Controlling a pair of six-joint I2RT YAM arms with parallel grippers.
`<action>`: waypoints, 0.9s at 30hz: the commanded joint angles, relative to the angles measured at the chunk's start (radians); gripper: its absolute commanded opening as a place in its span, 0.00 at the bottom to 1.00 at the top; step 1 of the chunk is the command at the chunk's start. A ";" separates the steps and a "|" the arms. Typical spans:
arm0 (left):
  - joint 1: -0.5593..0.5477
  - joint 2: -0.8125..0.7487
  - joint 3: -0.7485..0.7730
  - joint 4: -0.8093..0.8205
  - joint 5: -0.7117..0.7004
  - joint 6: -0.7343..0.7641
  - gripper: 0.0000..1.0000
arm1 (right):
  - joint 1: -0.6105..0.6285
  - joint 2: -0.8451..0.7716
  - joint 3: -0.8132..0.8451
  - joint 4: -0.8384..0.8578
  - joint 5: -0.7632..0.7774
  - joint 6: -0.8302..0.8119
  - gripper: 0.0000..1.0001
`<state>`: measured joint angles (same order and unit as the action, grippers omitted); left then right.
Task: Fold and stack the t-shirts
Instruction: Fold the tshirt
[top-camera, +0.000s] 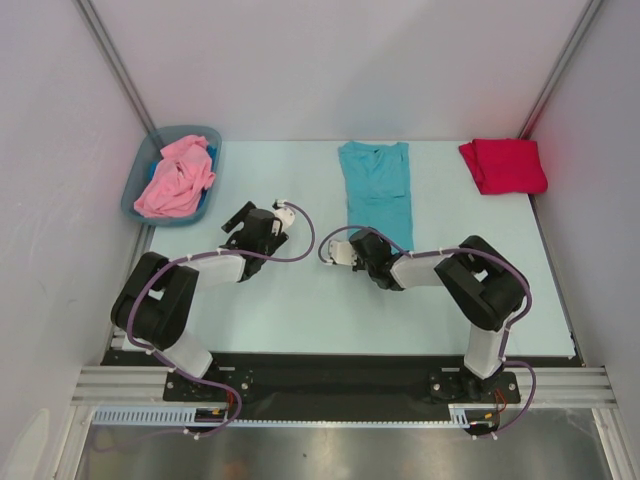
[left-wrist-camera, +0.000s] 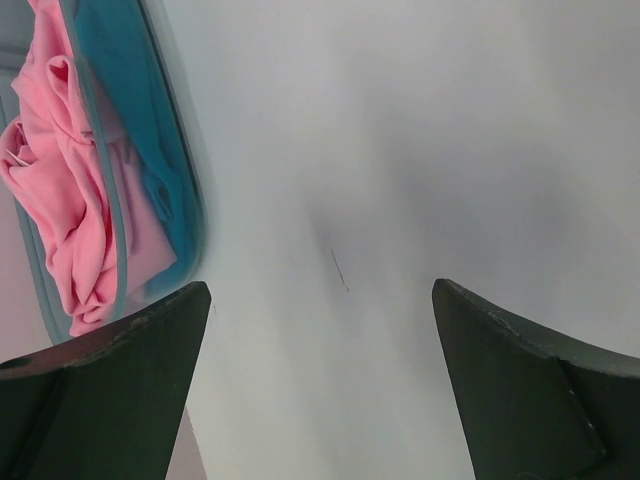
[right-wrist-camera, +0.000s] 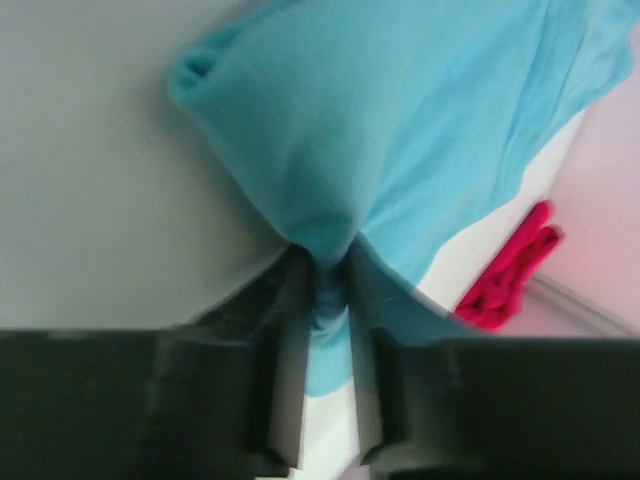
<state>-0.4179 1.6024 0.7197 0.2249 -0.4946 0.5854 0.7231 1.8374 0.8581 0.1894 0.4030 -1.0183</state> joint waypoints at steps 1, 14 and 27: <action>0.005 -0.024 0.004 0.036 -0.013 0.013 1.00 | -0.007 0.045 -0.031 -0.157 -0.053 0.035 0.00; 0.005 -0.010 0.004 0.042 -0.013 0.021 1.00 | 0.055 -0.130 0.045 -0.340 -0.030 0.037 0.00; 0.004 -0.021 0.001 0.033 -0.006 0.017 1.00 | 0.068 -0.161 0.090 -0.317 0.016 -0.019 0.00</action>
<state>-0.4179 1.6024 0.7197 0.2302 -0.4946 0.6022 0.7883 1.7073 0.8970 -0.1329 0.3965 -1.0172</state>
